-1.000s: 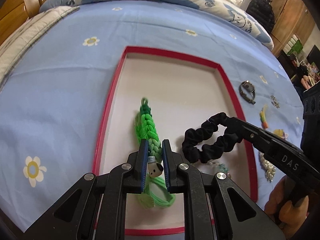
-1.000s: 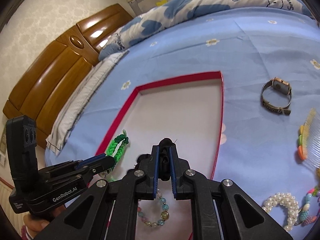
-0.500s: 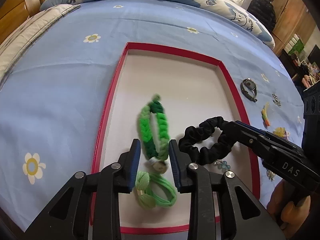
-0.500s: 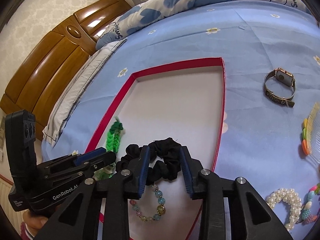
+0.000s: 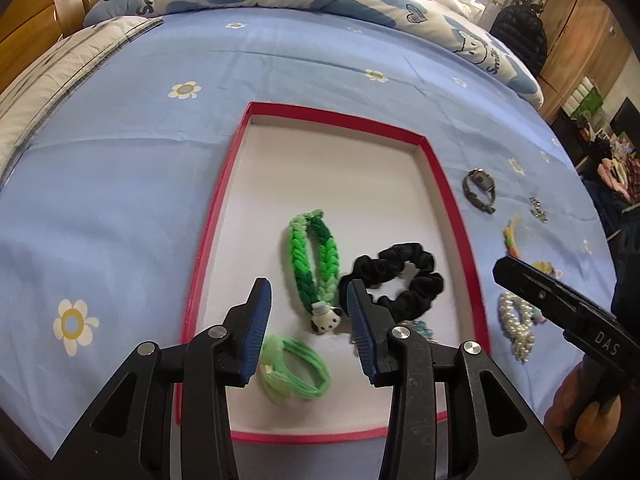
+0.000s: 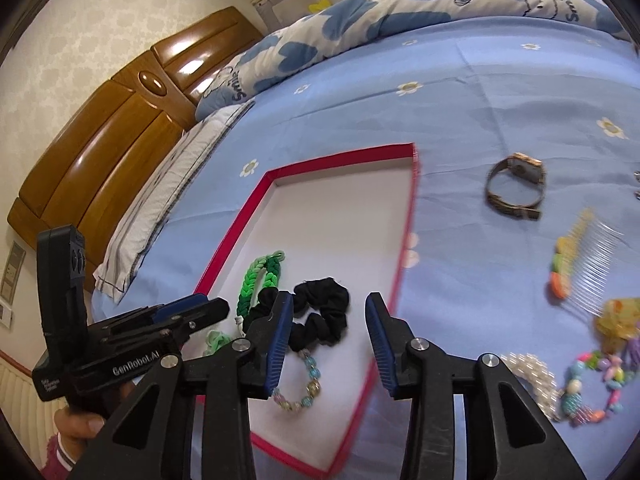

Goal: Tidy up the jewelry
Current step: 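Grasp pearl bracelet with left tool while right grasps purple hair tie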

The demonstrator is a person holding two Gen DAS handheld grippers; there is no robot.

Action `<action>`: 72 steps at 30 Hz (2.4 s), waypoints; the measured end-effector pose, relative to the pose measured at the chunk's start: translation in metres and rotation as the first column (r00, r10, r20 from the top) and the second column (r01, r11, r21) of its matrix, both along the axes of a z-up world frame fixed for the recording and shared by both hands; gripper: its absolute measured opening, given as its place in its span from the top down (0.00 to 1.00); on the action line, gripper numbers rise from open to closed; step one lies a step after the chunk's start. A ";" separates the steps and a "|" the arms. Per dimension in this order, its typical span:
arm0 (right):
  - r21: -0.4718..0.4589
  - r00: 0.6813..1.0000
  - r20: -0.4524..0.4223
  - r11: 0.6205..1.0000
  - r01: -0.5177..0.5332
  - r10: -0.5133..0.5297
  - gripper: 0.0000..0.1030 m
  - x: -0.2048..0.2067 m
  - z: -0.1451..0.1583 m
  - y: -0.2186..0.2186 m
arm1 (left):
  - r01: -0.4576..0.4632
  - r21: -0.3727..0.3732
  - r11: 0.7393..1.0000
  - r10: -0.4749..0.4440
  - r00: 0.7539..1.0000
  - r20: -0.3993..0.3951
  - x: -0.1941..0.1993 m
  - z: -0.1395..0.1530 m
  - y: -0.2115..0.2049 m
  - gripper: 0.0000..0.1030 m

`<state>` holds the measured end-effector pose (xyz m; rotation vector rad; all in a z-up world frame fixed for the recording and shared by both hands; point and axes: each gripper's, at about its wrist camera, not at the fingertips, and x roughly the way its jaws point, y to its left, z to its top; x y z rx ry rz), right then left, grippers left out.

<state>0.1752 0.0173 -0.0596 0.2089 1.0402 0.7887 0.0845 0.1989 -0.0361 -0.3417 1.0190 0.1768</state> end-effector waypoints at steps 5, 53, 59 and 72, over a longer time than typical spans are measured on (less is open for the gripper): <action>-0.001 0.999 0.005 0.999 0.045 -0.045 0.60 -0.003 0.004 -0.027 | 0.021 -0.009 1.000 -0.021 1.000 0.016 -0.002 0.008 -0.012 0.63; -0.106 0.919 -0.038 0.917 0.386 -0.391 0.58 0.024 -0.036 -0.200 | 0.390 0.033 0.920 -0.387 0.919 -0.077 0.062 -0.006 -0.191 0.60; -0.137 0.925 -0.050 0.920 0.368 -0.377 0.61 0.033 -0.047 -0.193 | 0.422 0.058 0.905 -0.412 0.902 -0.126 0.073 -0.022 -0.201 0.60; -0.138 0.917 -0.044 0.912 0.387 -0.396 0.86 0.033 -0.050 -0.202 | 0.480 0.051 0.876 -0.470 0.872 -0.139 0.079 -0.037 -0.215 0.89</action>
